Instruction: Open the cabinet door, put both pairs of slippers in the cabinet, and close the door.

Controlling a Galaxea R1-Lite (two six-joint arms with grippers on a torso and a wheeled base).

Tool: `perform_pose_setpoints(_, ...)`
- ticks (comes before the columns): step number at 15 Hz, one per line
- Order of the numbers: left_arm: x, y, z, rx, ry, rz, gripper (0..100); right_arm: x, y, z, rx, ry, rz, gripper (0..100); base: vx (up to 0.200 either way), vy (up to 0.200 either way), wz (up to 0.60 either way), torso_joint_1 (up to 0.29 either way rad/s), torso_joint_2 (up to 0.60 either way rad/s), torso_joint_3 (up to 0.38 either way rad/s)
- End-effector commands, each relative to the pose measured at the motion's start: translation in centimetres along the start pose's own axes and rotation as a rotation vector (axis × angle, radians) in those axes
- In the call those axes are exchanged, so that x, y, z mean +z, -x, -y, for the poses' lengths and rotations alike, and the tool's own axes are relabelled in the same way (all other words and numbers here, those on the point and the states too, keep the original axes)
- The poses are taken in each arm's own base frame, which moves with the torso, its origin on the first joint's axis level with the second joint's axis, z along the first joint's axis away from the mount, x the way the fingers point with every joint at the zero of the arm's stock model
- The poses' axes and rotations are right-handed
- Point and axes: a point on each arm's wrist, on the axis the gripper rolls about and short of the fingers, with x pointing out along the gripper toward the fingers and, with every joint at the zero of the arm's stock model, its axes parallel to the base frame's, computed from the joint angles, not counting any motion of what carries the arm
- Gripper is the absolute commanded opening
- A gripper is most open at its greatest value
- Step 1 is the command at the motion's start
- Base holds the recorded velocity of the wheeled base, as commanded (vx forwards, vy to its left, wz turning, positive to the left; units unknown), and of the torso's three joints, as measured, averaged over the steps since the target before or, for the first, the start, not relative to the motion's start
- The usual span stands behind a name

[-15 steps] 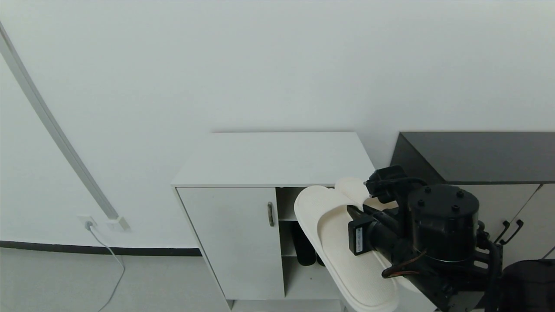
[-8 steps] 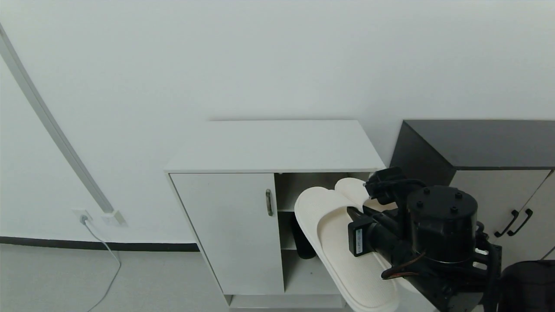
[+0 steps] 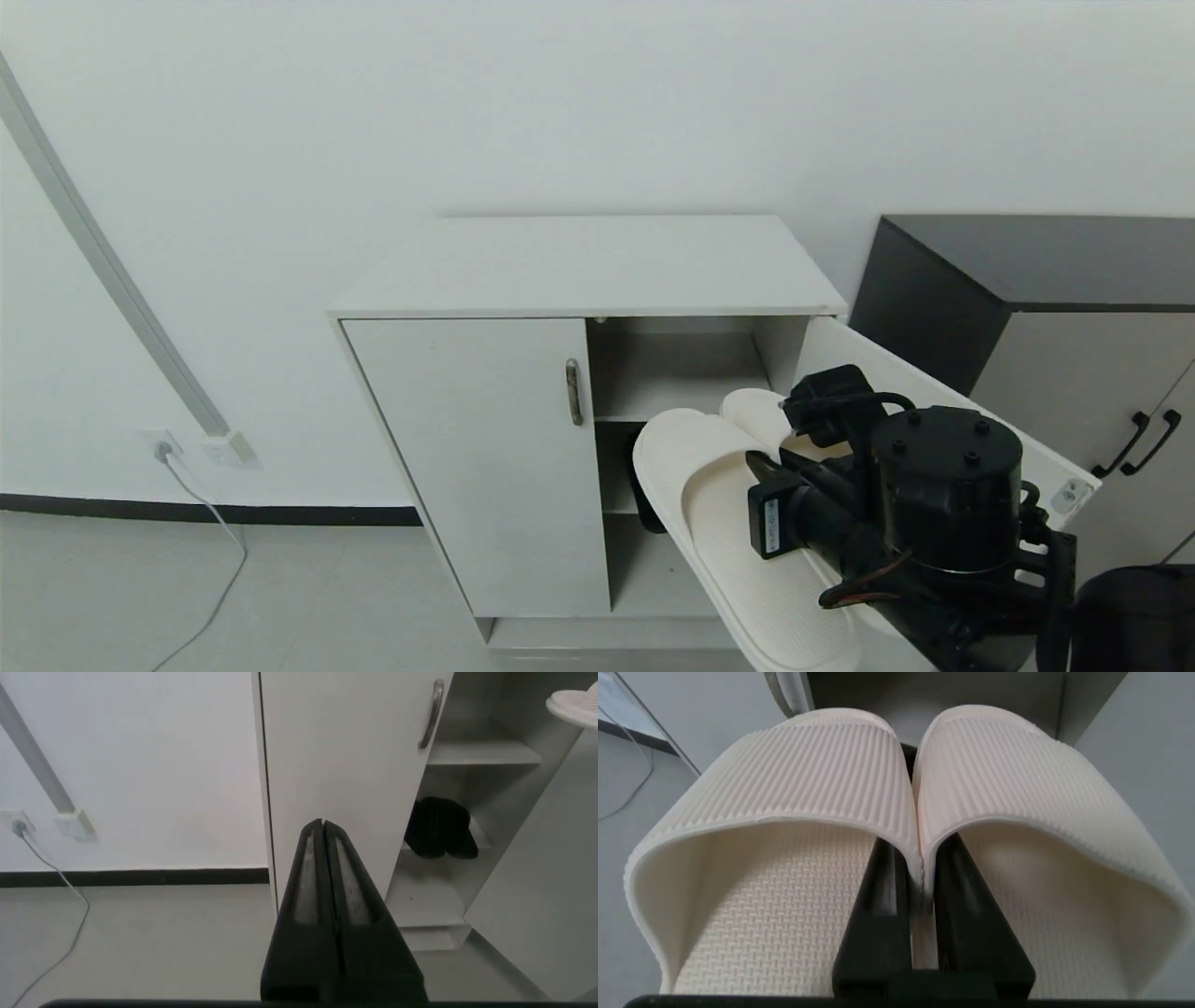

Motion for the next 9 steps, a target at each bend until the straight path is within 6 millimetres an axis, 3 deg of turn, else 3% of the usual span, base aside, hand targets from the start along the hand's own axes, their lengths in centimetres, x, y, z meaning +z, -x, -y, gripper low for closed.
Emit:
perform_pose_setpoints(1, 0.01, -0.01, 0.0, 0.0, 0.0, -0.001, 0, -0.08, -0.04, -0.06, 0.001, 0.002, -0.002, 0, 0.0, 0.0, 0.0, -0.203, 0.52, 0.31)
perform_pose_setpoints(9, 0.01, -0.01, 0.0, 0.0, 0.0, -0.001, 0, -0.32, -0.01, -0.02, 0.0, 0.012, -0.01, 0, 0.0, 0.0, 0.0, -0.167, 0.49, 0.323)
